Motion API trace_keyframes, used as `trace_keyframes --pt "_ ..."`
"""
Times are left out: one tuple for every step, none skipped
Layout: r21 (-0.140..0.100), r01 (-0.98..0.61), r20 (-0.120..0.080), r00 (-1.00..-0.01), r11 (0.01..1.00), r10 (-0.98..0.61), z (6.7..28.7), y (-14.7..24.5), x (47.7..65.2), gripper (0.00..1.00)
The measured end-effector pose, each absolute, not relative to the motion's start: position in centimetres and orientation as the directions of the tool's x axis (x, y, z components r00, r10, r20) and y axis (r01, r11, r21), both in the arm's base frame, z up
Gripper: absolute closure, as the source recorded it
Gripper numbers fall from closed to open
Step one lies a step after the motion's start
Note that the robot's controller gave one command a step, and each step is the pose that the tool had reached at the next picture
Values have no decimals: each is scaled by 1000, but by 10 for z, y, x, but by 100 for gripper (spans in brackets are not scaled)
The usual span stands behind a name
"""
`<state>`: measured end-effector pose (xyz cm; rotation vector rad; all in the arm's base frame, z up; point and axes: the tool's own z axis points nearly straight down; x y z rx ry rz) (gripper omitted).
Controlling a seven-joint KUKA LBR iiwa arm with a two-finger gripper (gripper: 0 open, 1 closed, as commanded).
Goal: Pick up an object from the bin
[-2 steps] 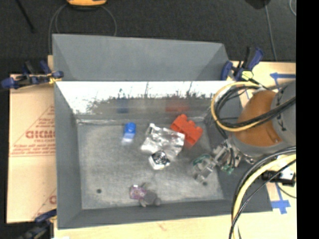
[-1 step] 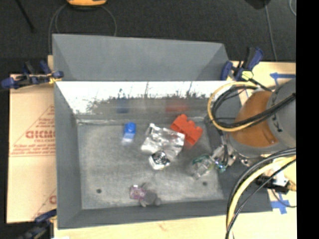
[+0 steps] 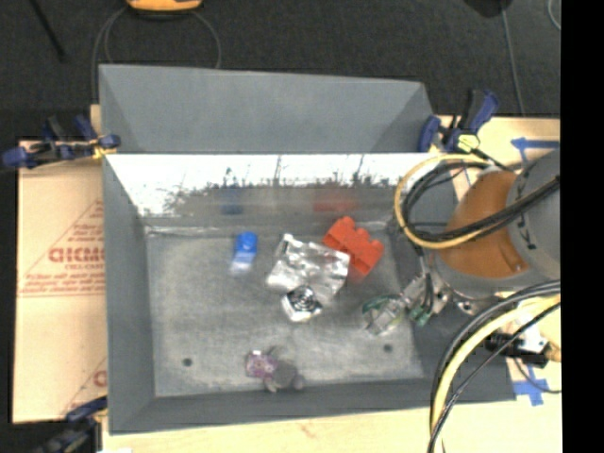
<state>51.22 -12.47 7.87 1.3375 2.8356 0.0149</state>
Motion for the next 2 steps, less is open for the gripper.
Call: trace_keyframes --pt "4 768 -6 -641 641 768 129 -126 514 100" --pt "3 763 -4 -646 646 763 160 -127 516 100"
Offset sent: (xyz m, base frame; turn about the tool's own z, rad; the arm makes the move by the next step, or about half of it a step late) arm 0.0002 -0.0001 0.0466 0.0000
